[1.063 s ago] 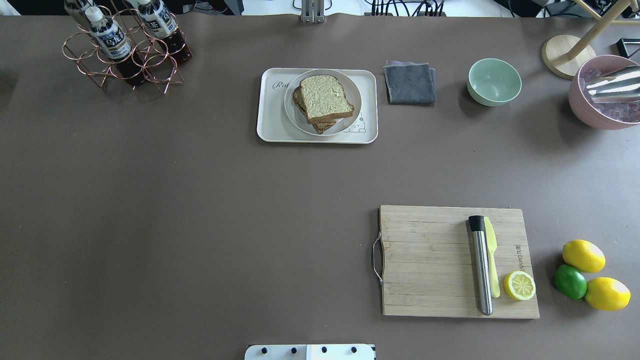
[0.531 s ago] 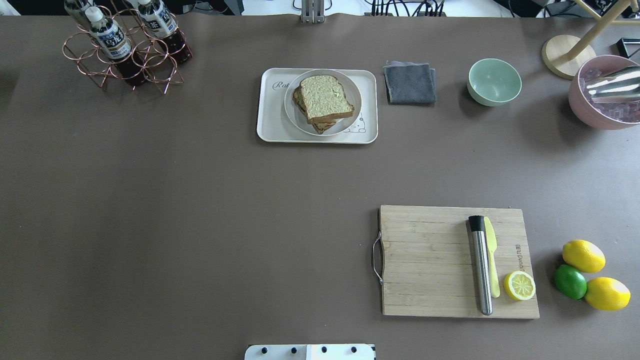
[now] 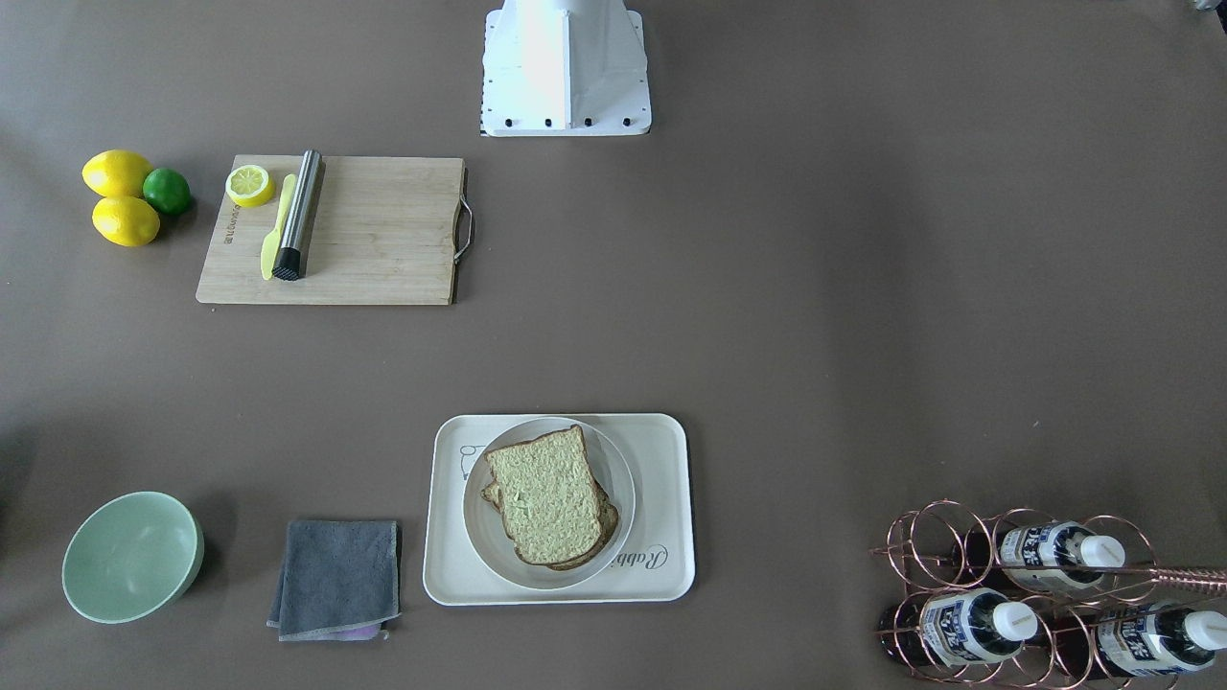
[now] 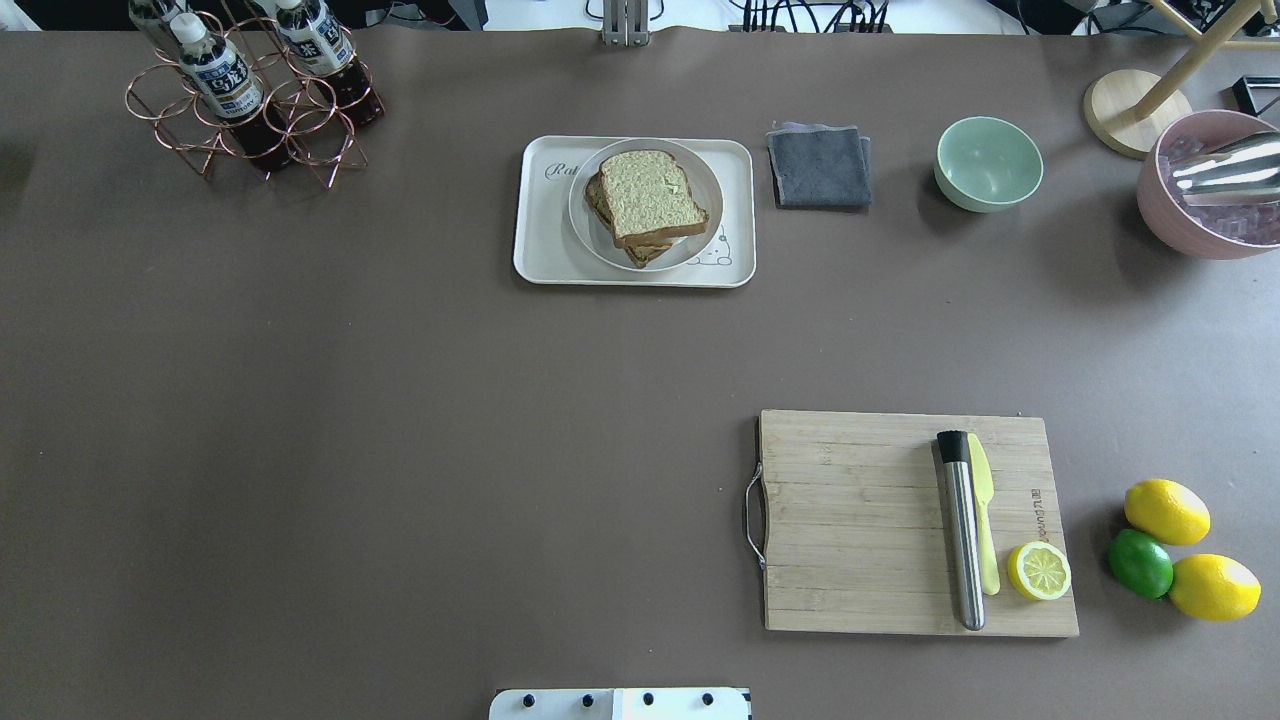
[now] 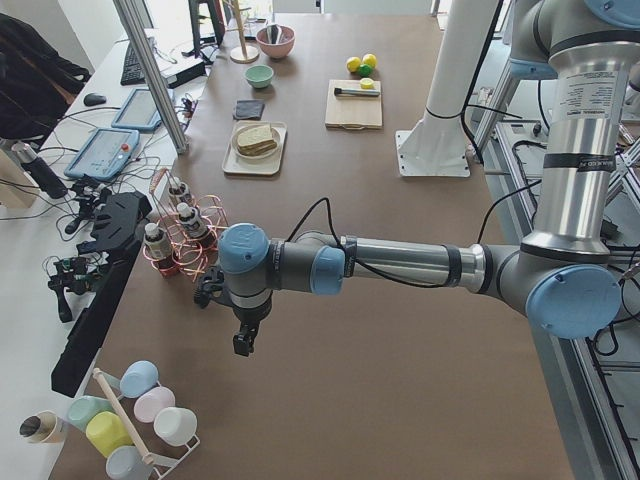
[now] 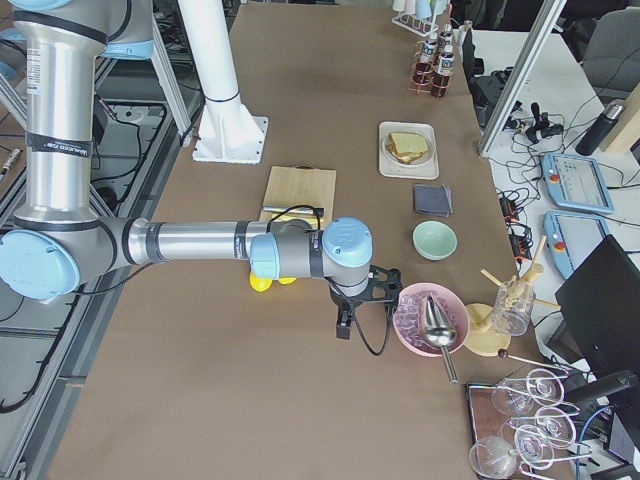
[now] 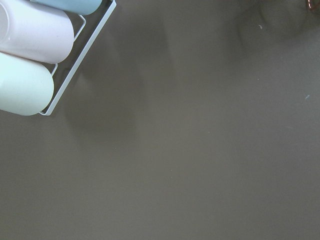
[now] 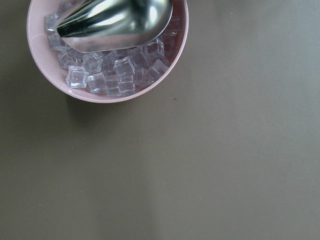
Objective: Make sandwich and place on tray
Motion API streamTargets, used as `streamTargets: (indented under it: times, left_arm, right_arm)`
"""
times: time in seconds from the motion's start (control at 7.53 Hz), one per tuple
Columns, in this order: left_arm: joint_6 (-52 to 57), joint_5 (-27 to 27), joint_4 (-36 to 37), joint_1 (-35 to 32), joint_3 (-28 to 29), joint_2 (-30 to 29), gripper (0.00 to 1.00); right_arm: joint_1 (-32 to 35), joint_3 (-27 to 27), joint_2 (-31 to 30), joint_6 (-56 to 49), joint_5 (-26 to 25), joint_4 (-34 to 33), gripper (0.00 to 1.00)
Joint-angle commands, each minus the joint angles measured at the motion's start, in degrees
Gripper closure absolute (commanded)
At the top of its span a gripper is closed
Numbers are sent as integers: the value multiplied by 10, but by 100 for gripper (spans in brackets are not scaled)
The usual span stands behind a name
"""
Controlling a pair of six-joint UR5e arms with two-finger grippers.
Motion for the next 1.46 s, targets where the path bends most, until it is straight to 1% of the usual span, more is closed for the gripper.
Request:
streamTargets:
  times: [0.0,1.33]
  left_arm:
    - [0,0,0,-1,-1,0,2]
    - [-2,-1,2,0,-1,-9,2]
  right_arm:
    - [0,3,2,0,0,0,1]
    - [0,5,3,0,0,0,1]
